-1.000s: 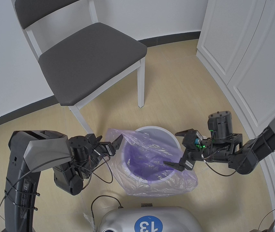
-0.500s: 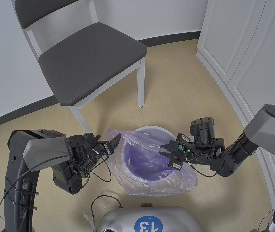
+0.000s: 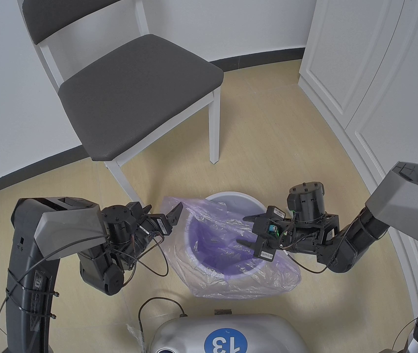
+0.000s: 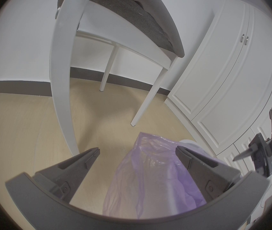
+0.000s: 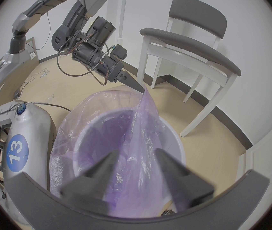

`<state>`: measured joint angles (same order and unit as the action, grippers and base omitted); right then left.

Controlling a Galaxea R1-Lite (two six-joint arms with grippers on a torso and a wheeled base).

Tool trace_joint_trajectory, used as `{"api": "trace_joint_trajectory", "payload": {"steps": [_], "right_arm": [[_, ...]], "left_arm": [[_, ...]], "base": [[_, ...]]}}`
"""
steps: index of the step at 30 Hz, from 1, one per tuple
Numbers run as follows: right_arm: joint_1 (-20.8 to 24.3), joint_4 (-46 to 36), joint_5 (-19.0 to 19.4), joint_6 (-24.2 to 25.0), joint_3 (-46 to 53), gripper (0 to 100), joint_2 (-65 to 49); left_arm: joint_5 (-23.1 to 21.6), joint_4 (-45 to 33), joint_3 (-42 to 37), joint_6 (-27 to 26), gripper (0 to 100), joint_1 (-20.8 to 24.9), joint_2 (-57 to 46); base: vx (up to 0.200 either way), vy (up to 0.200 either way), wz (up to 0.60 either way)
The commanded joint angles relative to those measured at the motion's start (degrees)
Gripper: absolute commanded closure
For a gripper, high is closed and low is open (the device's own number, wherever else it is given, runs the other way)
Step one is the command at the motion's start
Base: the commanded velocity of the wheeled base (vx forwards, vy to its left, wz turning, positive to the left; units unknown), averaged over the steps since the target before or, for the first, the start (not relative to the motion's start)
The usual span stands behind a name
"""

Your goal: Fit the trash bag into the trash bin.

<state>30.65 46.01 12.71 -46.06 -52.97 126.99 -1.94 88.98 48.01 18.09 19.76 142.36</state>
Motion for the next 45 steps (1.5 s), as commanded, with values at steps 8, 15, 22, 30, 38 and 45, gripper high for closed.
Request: {"api": "trace_joint_trajectory", "payload": {"steps": [8,15,22,30,38,45], "right_arm": [[-0.5,0.5,0.0,0.0,-1.6,0,4.0],[-0.8,1.0,0.0,1.2,-3.1,100,3.7],[-1.6,2.9,0.0,4.6,-4.7,100,1.5],[-3.6,2.4,0.0,5.9,-7.0,100,1.6],[-7.4,-1.9,-0.1,8.1,-15.8,100,2.6],[-8.5,-1.8,-0.1,8.3,-19.7,100,7.0]], "left_arm": [[0.1,1.0,-0.1,0.0,0,0.1,0.0],[0.1,1.0,-0.1,0.0,0,0.0,0.0],[0.1,1.0,0.2,0.0,0,0.0,0.1],[0.1,1.0,0.2,0.0,0,-0.1,-0.2],[0.2,1.0,0.5,0.0,0,-0.6,-0.2],[1.6,1.0,1.6,0.1,0,-0.7,-0.4]], "base": [[0.0,0.0,0.0],[0.0,0.0,0.0],[0.0,0.0,0.0],[0.0,0.0,0.0],[0.0,0.0,0.0],[0.0,0.0,0.0]]}}
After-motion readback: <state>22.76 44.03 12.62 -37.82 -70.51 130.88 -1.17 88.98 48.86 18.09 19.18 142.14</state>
